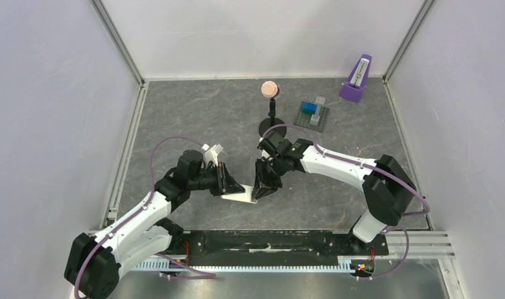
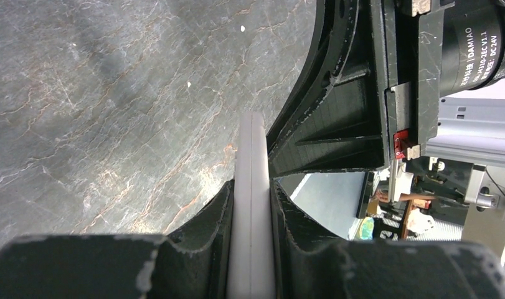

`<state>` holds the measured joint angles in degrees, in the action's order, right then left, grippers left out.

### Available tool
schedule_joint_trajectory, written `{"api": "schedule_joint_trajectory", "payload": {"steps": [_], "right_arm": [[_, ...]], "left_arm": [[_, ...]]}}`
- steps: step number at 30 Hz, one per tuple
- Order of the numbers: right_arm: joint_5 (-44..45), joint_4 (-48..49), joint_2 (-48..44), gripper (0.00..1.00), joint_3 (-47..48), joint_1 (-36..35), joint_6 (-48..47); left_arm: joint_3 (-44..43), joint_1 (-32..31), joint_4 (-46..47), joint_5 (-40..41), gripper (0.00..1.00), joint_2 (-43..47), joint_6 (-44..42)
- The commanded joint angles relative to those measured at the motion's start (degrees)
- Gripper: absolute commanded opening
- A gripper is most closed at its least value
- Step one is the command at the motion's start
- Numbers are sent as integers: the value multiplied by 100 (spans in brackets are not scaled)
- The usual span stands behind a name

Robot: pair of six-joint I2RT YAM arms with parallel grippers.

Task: Load the batteries into the remote control
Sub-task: Load the battery into the remote control.

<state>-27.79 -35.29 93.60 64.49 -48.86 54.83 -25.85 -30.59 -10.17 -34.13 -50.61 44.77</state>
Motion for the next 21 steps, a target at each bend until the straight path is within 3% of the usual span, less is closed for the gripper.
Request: {"api": "schedule_joint_trajectory", "payload": {"steps": [1,15,21], "right_arm": [[-8,45,61,25,173,43,17],[18,11,-112,40,268,52,54],[157,156,-583,65,192,119,120]], "left_arm": [[-46,147,323,-668,2,60,383],[53,505,270,-797,2,2,497],[71,592,369,-870,2,-43,634]]}}
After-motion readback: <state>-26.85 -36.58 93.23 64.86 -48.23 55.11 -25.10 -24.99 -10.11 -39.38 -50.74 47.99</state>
